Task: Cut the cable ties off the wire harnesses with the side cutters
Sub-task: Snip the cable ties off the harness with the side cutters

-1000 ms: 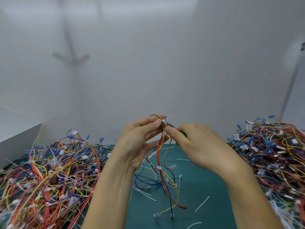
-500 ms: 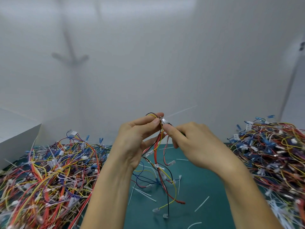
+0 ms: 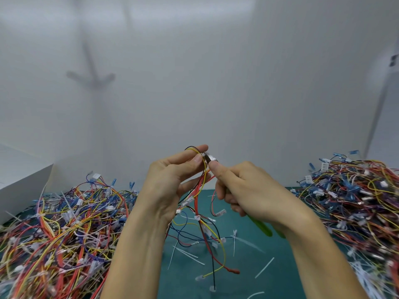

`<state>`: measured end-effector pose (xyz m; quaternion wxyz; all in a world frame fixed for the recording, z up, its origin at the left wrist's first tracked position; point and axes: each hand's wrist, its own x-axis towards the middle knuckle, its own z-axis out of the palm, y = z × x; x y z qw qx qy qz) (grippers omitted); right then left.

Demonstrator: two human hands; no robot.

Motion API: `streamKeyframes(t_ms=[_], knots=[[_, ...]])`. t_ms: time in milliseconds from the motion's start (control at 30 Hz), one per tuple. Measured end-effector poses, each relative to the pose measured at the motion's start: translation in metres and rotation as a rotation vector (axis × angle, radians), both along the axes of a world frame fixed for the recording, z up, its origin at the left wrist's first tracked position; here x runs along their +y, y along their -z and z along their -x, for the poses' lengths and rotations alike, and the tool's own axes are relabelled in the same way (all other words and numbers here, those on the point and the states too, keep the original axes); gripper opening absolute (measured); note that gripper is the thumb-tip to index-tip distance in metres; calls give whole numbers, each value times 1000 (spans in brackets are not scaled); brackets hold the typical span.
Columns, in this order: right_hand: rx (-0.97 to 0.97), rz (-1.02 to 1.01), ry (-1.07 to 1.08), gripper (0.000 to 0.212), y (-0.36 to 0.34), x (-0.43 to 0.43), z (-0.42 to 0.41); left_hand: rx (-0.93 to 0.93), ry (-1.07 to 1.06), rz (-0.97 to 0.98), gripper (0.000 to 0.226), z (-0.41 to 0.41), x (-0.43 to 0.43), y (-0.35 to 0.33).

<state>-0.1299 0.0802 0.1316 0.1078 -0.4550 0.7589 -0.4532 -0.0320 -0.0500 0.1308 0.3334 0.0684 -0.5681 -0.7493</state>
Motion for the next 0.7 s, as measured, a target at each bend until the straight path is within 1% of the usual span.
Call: streamKeyframes(t_ms=[167, 267, 400, 467, 533, 600, 667, 700], knots=[[-50, 23, -4, 67, -1, 1, 1, -31, -3, 10, 20, 1, -1, 1], [-121, 120, 34, 67, -4, -1, 1, -76, 3, 29, 23, 1, 0, 1], [-191, 261, 129, 66, -3, -5, 6, -70, 12, 41, 12, 1, 3, -1], [-202, 242, 158, 59, 0, -6, 8, -56, 13, 48, 16, 1, 5, -2], [-216, 167, 168, 51, 4, -5, 11, -34, 30, 53, 14, 0, 7, -4], [-243, 98, 162, 49, 8, -6, 13, -7, 60, 83, 15, -1, 8, -5], [-290, 99, 161, 48, 10, -7, 13, 16, 94, 143, 17, -2, 9, -5], [-338, 141, 155, 46, 9, -8, 12, 28, 120, 182, 17, -1, 9, -4]])
